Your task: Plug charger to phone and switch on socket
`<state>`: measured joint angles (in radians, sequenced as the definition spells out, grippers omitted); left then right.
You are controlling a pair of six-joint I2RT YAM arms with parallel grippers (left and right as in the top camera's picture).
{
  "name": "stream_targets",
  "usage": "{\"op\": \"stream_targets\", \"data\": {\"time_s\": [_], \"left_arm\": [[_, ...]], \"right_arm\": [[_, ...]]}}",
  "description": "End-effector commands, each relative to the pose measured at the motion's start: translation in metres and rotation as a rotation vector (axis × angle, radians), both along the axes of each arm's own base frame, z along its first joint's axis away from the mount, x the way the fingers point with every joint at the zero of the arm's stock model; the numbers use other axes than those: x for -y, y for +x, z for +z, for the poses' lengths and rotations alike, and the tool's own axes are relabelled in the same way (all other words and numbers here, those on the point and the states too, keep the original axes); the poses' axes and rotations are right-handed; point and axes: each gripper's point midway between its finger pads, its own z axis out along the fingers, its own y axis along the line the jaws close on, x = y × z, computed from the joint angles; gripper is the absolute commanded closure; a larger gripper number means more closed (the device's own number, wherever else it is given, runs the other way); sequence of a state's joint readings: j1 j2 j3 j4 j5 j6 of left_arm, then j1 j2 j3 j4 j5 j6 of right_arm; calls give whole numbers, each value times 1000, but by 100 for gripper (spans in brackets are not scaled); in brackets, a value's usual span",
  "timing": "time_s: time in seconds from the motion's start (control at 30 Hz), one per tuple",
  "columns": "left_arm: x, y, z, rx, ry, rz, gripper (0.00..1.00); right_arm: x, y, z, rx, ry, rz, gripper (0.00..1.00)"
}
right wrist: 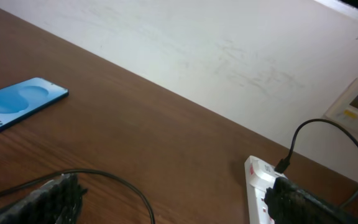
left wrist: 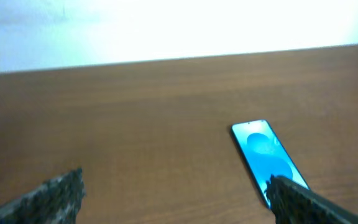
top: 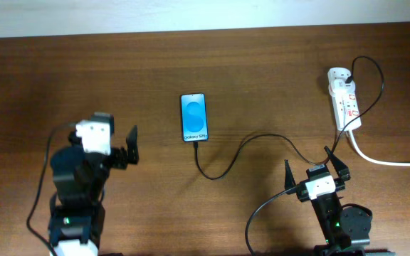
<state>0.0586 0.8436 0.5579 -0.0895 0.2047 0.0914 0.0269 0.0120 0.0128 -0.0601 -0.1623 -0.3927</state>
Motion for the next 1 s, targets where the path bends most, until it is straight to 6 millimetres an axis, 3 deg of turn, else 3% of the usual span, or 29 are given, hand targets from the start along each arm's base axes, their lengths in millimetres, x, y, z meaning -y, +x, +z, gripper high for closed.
{"op": "stream_targets", "data": {"time_s": [0.0, 0.13, 0.3, 0.5, 0.63, 0.97], "left_arm": [[1, -28, -23, 122, 22, -4, 1], [4, -48, -46, 222, 31, -1, 1], [0, -60, -55, 284, 48, 41, 1], [2, -75, -72, 223, 94, 21, 1], [2, -78, -50, 320, 93, 25, 1], [2, -78, -51, 316, 93, 25, 1]], "right_arm": [[-3, -1, -2, -4, 8, 15, 2], [-3, -1, -2, -4, 8, 15, 2], [-3, -1, -2, -4, 8, 15, 2], [-3, -1, -2, -4, 8, 15, 2], [-3, -1, -2, -4, 8, 15, 2], [-3, -1, -2, -4, 8, 14, 2]]}}
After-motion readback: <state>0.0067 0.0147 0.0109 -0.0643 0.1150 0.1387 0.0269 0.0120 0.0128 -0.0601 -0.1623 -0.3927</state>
